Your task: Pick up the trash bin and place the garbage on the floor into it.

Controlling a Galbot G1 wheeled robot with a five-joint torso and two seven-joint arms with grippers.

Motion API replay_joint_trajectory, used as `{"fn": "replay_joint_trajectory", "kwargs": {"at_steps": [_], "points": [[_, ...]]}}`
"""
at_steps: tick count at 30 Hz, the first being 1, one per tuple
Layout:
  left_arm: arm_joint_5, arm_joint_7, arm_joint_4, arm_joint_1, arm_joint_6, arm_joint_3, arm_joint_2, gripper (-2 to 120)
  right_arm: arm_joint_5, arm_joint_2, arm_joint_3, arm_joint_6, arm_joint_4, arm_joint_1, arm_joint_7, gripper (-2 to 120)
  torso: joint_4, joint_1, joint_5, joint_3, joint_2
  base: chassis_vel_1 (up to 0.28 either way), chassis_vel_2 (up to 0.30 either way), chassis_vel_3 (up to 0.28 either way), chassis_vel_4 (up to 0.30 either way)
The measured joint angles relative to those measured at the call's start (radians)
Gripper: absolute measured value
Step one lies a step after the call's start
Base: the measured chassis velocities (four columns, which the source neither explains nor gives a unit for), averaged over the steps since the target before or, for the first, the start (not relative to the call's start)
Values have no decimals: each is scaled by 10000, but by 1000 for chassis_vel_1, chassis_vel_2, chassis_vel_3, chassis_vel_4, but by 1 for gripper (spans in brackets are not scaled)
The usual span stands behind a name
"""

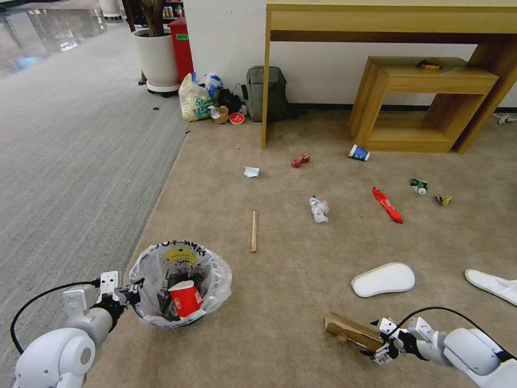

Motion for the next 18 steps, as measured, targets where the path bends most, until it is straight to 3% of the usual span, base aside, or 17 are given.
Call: {"fn": "replay_joint_trajectory", "kwargs": {"at_steps": [18], "points": [[41, -68, -101, 22, -1, 216, 105, 0, -371, 862, -360, 16, -841, 541, 37, 26, 0, 0, 0, 0, 1, 0, 0, 0, 0]]}}
